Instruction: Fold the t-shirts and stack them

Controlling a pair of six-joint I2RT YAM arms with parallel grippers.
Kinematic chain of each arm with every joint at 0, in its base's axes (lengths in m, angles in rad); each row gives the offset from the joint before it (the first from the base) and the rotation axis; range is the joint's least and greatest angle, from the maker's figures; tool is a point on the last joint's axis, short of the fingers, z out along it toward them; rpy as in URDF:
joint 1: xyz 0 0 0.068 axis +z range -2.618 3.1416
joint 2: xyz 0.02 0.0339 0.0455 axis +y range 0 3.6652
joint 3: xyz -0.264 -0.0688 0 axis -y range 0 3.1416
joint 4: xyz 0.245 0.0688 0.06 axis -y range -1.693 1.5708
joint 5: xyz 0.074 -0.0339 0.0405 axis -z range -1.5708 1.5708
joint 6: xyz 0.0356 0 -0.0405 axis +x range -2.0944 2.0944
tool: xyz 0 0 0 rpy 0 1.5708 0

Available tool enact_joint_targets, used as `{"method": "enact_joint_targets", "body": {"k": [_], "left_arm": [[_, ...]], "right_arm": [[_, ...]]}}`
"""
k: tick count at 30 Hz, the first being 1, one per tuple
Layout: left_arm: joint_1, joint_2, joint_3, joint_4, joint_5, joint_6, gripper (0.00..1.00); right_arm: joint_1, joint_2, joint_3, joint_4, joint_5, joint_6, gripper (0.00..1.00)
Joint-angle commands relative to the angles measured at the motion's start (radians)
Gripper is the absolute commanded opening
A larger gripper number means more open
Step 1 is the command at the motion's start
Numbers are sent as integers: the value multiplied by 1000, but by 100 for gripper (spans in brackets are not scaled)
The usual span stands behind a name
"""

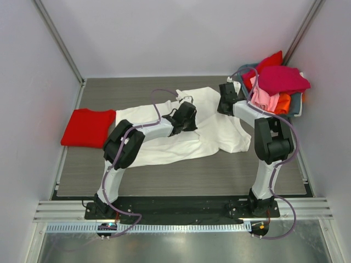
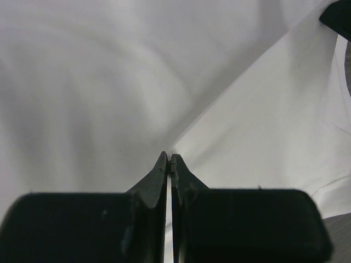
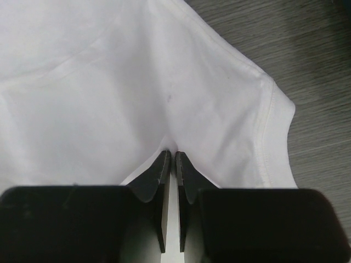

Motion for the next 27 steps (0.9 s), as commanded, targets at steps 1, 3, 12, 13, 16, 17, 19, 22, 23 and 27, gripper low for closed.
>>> {"method": "enact_joint_targets", "body": {"k": [1, 3, 12, 13, 16, 17, 19, 22, 23, 27], "left_arm": [[6, -12, 37, -20, -31, -8, 0], [6, -11, 39, -22, -33, -9, 0], [9, 23, 82, -72, -25, -14, 1], [9, 26, 88, -80, -25, -14, 1], [13, 26, 100, -92, -27, -14, 6], [15, 27, 101, -95, -31, -12, 8], [17, 27, 106, -107, -33, -11, 15], [17, 26, 118, -129, -39, -6, 30], [17, 21, 109, -130, -41, -6, 34], [17, -34, 40, -95, -51, -8, 49]], "right_arm": [[5, 10, 53, 52, 13, -18, 14], [4, 21, 57, 57, 5, -21, 13], [5, -40, 30, 89, 23, -23, 66], [5, -58, -2, 92, 34, -26, 66], [5, -166, -85, 73, 98, -8, 62], [5, -193, -113, 62, 127, 3, 59], [3, -288, -196, 18, 164, 21, 56], [3, -422, -303, -70, 227, 73, 55], [3, -463, -331, -88, 233, 93, 54], [1, -663, -510, -127, 183, 227, 37]]}}
